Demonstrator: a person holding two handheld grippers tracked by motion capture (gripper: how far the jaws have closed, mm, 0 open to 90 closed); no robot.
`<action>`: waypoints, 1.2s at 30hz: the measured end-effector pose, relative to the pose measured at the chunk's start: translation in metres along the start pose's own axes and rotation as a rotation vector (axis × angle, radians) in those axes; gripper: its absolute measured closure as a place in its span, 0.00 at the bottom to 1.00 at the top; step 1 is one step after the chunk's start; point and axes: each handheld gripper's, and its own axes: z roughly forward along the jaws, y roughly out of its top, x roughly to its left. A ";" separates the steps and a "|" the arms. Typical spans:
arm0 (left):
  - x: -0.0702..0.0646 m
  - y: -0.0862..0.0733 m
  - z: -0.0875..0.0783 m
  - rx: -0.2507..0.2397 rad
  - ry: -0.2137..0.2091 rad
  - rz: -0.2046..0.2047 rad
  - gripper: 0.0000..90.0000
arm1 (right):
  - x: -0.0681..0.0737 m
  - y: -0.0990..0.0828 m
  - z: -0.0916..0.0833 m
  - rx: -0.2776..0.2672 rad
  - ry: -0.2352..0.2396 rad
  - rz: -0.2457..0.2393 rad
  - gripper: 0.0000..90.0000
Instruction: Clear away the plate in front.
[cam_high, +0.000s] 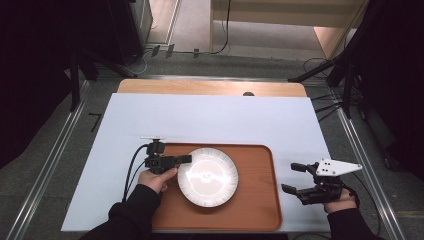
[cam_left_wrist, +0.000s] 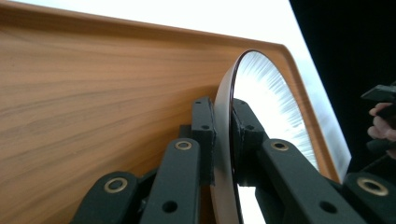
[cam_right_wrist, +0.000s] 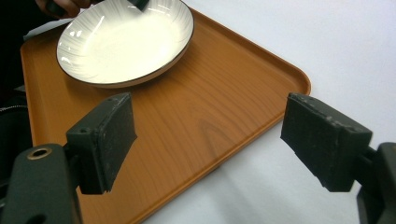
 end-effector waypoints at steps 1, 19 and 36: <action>0.000 0.000 0.000 0.000 0.000 0.000 0.92 | 0.000 0.000 0.000 0.000 0.000 0.000 0.21; 0.003 -0.002 0.009 0.049 0.052 0.034 0.92 | 0.000 0.000 0.001 -0.003 0.001 -0.008 0.21; 0.000 0.000 0.010 0.085 0.059 0.092 0.80 | 0.000 0.000 0.001 0.001 0.003 -0.006 0.21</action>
